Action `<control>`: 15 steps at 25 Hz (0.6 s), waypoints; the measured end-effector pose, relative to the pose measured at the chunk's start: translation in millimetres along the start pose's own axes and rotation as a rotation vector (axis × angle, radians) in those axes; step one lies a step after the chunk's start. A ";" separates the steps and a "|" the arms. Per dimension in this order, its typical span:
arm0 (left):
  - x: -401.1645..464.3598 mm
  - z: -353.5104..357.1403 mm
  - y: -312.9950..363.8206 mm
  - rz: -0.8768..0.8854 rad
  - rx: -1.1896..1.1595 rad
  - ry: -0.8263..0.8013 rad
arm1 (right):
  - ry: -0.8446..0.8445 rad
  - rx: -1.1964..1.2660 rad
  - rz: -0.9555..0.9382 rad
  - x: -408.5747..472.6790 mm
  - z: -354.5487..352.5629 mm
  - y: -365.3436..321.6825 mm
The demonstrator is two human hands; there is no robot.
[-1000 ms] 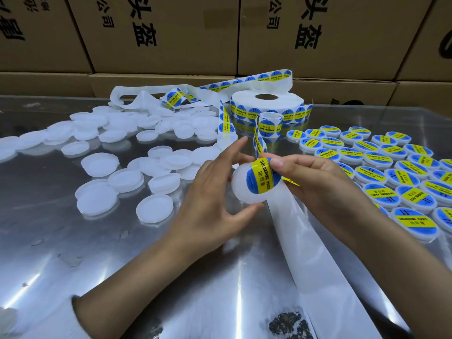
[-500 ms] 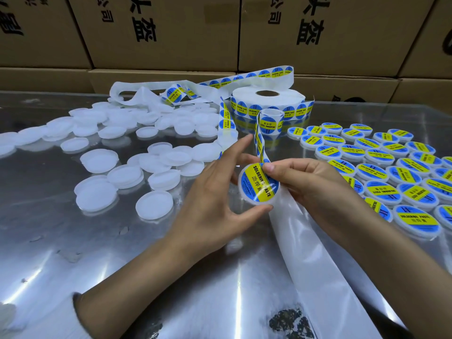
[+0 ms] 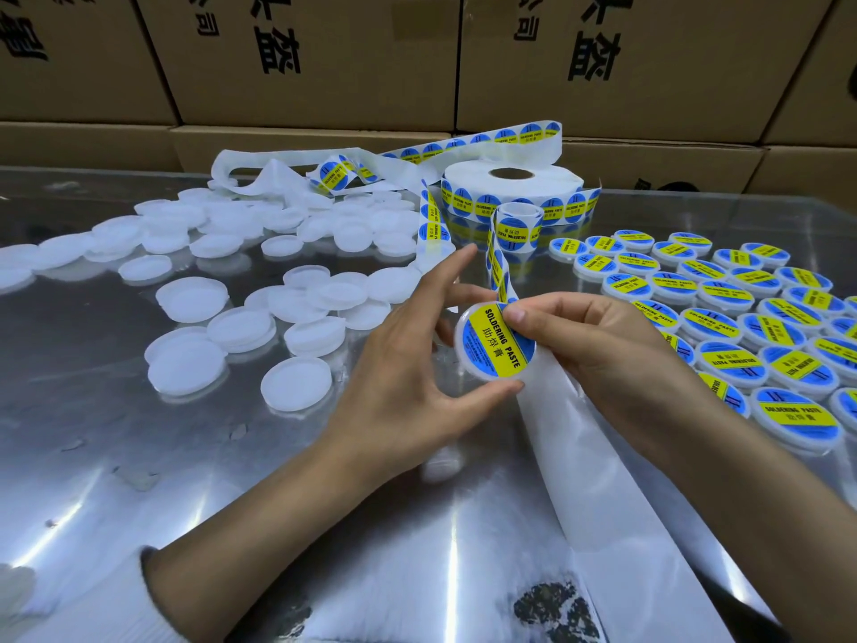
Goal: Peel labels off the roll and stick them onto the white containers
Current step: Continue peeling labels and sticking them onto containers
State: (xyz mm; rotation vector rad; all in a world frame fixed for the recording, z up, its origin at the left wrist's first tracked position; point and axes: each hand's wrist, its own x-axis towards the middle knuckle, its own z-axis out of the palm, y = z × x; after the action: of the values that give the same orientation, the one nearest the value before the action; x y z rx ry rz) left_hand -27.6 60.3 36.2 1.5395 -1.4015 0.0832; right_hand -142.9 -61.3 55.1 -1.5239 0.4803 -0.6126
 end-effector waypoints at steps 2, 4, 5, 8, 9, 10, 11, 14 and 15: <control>0.4 0.3 1.5 -0.034 -0.052 0.026 | 0.017 -0.024 -0.040 0.0 1.5 -0.1; 0.4 0.8 3.2 -0.090 -0.150 0.059 | 0.037 -0.046 -0.109 -0.5 4.4 0.1; 0.3 1.0 3.9 -0.117 -0.203 0.076 | 0.038 -0.048 -0.148 -1.5 6.9 -0.1; 0.2 1.1 4.7 -0.153 -0.286 0.114 | 0.054 -0.049 -0.235 -3.6 13.2 -0.3; 0.1 0.4 4.9 -0.151 -0.291 0.113 | 0.048 -0.032 -0.244 -4.1 13.7 -2.0; 0.4 0.4 4.9 -0.143 -0.286 0.104 | 0.028 -0.008 -0.239 -4.5 12.2 -3.5; 0.1 0.5 5.2 -0.131 -0.272 0.093 | -0.007 0.022 -0.222 -5.0 9.6 -5.5; -1.1 0.5 7.1 -0.082 -0.214 0.069 | -0.059 -0.005 -0.137 -6.5 8.1 -9.3; -1.4 0.5 7.6 -0.053 -0.189 0.062 | -0.082 -0.065 -0.097 -7.6 9.6 -8.9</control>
State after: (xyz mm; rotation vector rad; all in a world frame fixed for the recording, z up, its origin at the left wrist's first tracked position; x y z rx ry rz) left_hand -34.2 62.3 39.6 1.4046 -1.2813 -0.0323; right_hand -143.2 -48.6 63.4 -1.6345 0.3684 -0.6116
